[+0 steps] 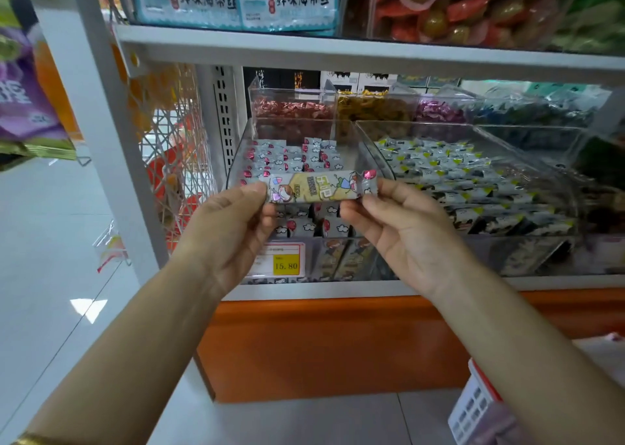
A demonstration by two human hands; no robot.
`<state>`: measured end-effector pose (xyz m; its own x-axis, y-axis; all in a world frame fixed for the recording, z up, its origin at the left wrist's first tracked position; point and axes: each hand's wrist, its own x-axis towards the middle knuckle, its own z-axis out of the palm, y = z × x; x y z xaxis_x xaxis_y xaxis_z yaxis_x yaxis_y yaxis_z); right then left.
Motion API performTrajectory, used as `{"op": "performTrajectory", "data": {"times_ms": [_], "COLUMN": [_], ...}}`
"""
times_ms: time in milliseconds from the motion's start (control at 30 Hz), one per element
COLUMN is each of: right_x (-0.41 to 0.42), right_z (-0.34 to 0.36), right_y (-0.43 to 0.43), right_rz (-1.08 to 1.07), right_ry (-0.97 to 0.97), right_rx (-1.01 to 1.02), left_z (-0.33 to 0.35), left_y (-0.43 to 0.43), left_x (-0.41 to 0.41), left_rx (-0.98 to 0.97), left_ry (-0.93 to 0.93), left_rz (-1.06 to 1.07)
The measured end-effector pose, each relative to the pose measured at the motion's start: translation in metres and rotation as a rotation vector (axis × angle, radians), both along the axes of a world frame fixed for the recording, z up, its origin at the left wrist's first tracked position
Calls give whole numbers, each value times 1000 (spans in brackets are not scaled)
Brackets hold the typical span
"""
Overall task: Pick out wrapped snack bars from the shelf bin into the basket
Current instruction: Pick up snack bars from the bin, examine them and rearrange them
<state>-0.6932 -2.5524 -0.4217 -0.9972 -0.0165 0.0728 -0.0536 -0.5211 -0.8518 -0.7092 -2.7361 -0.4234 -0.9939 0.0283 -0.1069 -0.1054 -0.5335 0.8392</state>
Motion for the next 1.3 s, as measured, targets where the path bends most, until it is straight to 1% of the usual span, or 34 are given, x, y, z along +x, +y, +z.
{"op": "performTrajectory", "data": {"times_ms": [133, 300, 433, 533, 667, 767, 833, 900, 967, 1167, 1300], "right_x": [-4, -6, -7, -5, -4, -5, -5, -5, -5, -5, -6], "right_z": [0, -3, -4, -4, -6, -9, -10, -11, -10, -9, -9], "right_y": [5, 7, 8, 7, 8, 9, 8, 7, 7, 7, 8], "right_rz": [-31, -63, -130, -170, -214, -190, -164, -138, -135, -202, -264], "right_ry": [-18, -30, -22, -24, 63, 73, 84, 104, 110, 117, 140], "right_rx": [-39, -28, 30, 72, 315, 360, 400, 420, 405, 387, 456], "left_z": [2, 3, 0, -1, 0, 1, -1, -3, -4, -4, -4], "left_y": [1, 4, 4, 5, 6, 5, 5, 4, 4, 3, 6], "left_x": [1, 4, 4, 6, 8, 9, 9, 8, 7, 7, 9], "left_rx": [-22, -4, -47, -144, -244, -287, -405, -467, -463, -469, -507], "left_ry": [17, 22, 59, 116, 190, 223, 279, 315, 316, 323, 329], "left_rz": [-45, -59, -89, -88, -84, -124, -97, -67, -74, -120, -136]}}
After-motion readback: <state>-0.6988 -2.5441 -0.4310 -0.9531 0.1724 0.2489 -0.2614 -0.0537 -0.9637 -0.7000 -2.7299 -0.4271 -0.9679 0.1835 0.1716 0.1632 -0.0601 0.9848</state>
